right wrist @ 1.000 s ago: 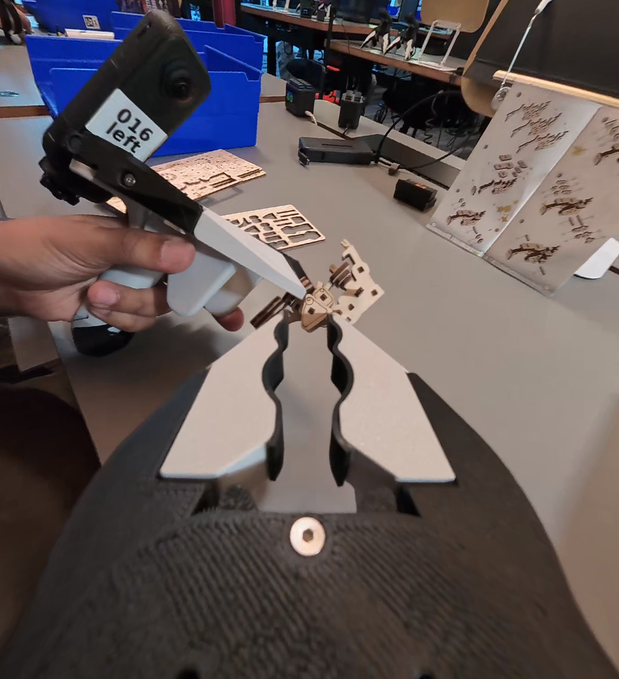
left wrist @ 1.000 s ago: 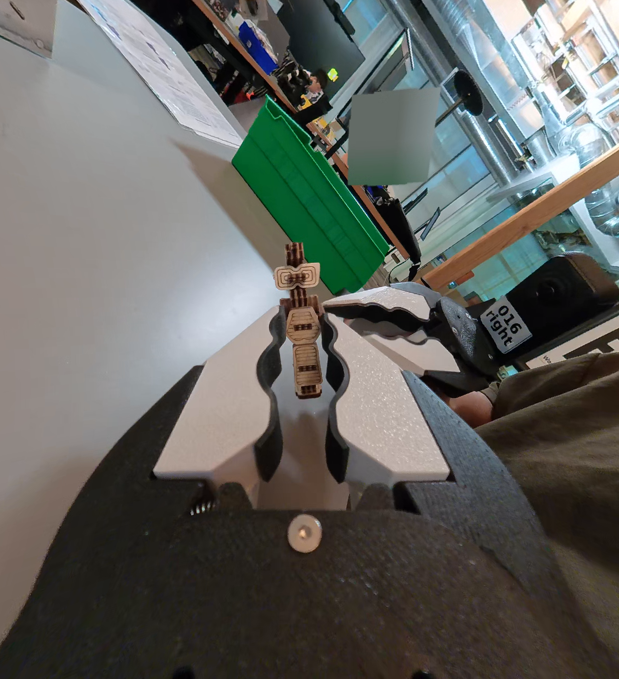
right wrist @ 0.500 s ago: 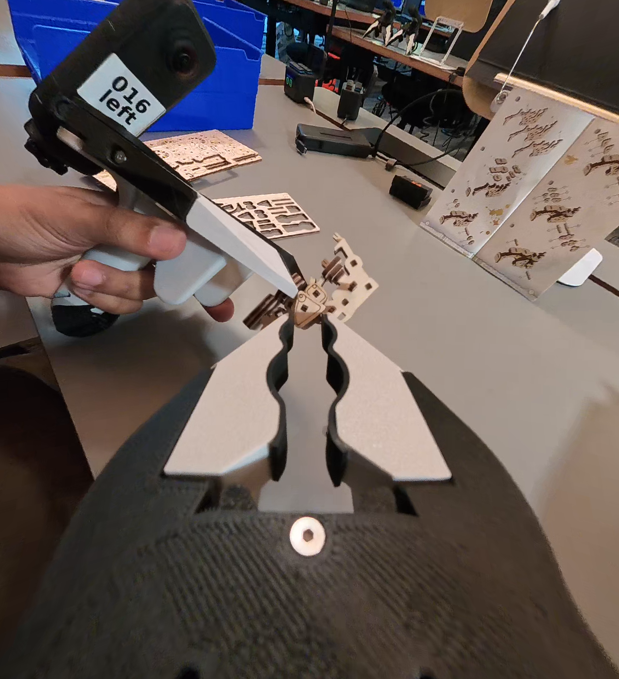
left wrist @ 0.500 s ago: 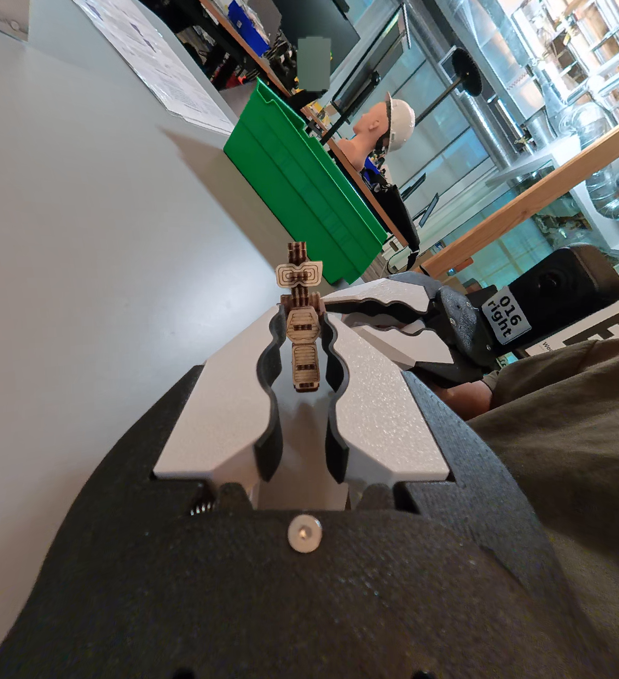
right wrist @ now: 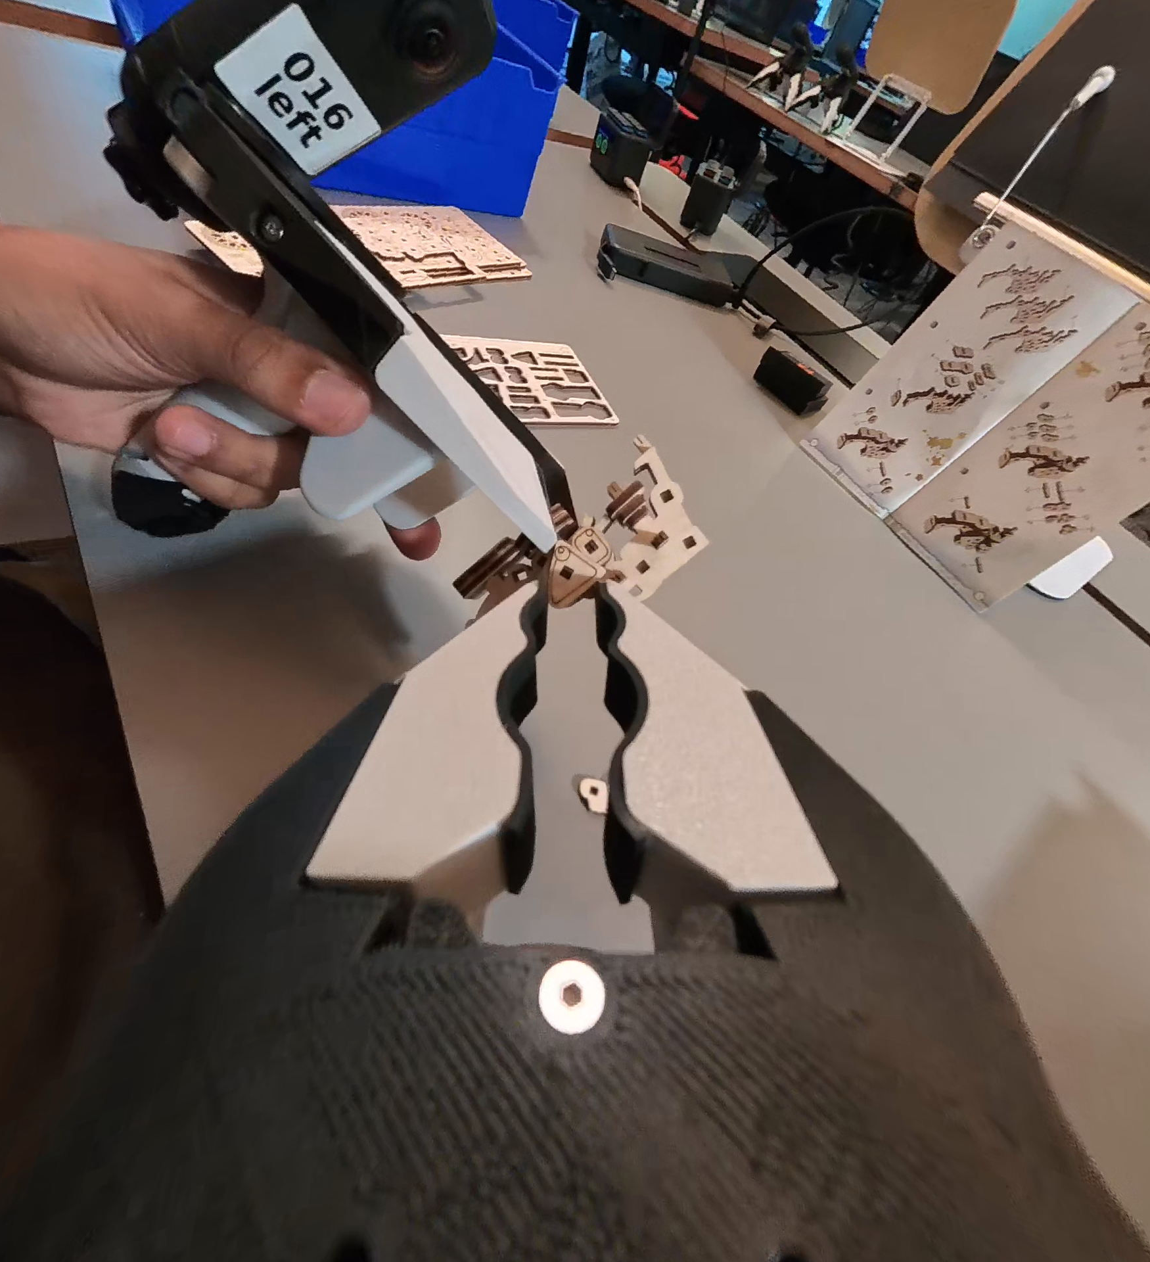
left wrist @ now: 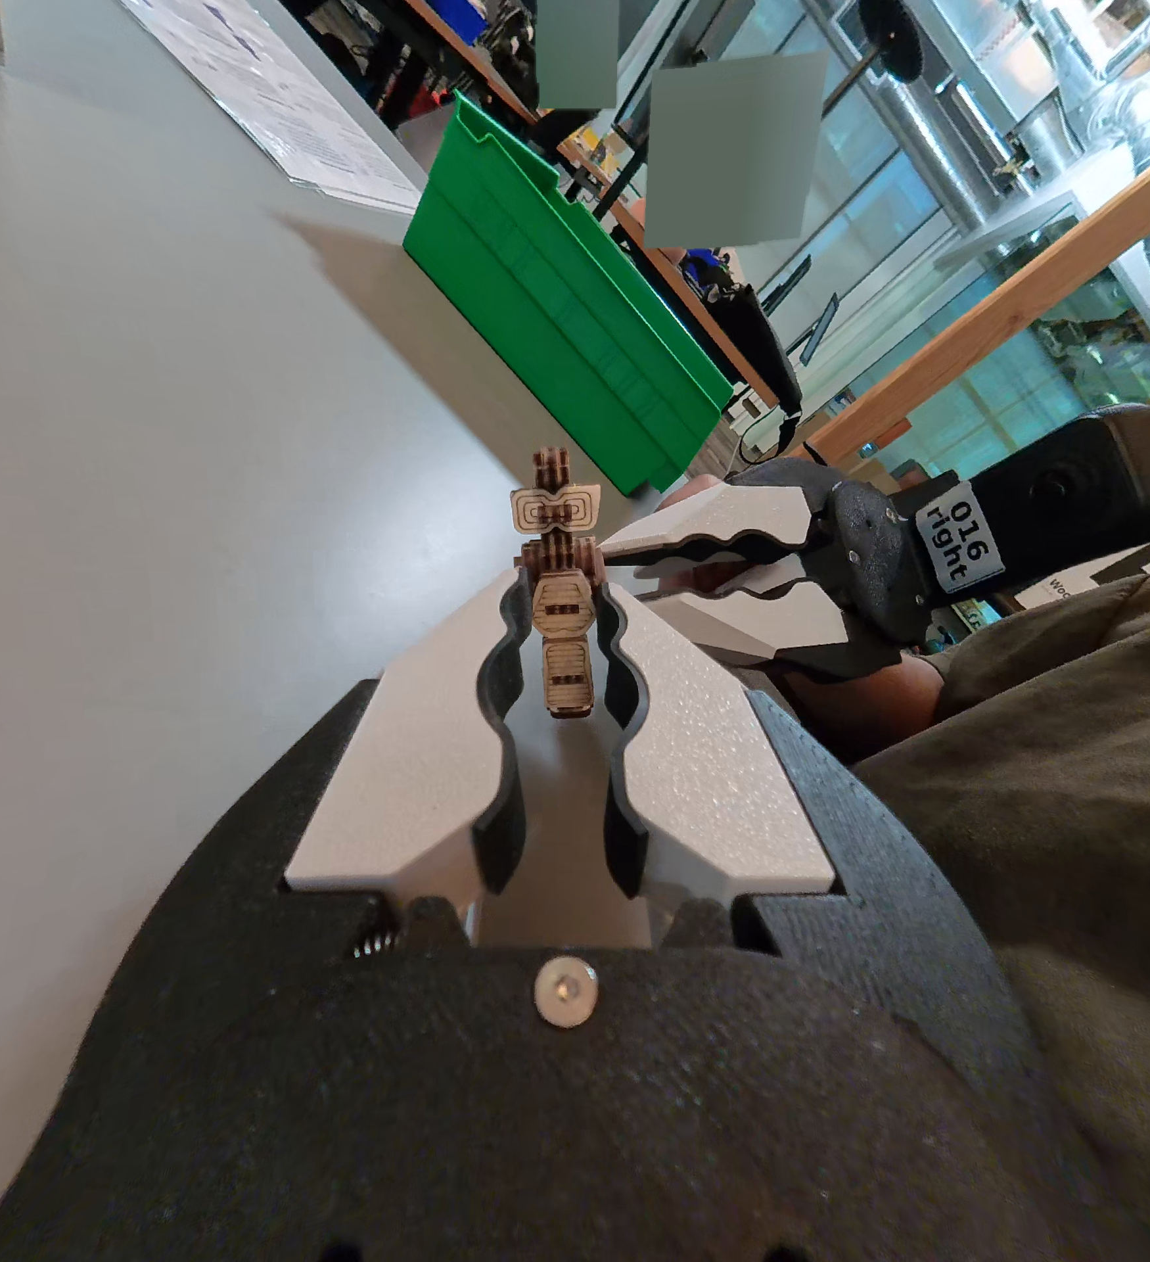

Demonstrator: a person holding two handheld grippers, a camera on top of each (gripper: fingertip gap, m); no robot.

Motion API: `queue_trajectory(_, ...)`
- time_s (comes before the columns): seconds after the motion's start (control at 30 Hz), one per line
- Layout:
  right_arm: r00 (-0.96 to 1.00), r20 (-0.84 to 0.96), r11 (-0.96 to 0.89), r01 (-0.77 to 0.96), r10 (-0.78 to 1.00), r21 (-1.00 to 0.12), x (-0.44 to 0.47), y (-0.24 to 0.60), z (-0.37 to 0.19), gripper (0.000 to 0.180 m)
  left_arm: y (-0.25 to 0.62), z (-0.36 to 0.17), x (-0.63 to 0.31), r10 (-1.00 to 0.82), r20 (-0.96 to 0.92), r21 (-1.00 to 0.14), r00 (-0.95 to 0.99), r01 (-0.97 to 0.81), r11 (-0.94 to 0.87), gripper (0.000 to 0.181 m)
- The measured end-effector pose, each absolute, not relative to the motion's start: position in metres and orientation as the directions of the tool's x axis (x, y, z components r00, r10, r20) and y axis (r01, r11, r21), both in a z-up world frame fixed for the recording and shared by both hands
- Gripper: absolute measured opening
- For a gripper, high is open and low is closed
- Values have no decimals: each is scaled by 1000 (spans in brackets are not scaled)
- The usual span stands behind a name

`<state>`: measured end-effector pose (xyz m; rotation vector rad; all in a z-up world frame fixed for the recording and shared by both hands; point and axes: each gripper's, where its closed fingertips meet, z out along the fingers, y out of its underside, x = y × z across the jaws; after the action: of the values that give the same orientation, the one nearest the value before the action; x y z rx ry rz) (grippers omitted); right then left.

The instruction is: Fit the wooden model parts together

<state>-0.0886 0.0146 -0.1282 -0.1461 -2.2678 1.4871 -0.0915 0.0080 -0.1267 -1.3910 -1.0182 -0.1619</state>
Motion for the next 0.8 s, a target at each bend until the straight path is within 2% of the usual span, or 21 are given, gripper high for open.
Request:
queue_trajectory(0.23,-868,440,491,-286,232,-823,-87,19,-132,13,13,-131,-89,448,672,-721,590,658,216,15)
queue_trajectory(0.5,-889,315,449,-145,332,-882,-90,15,-130,13,8,-130,-93,449,685,-712,573,657,247,15)
queue_trajectory(0.8,-902,274,423,-117,333,-898,-89,16,-131,20,-2,-133,-99,474,682,-713,558,652,259,15)
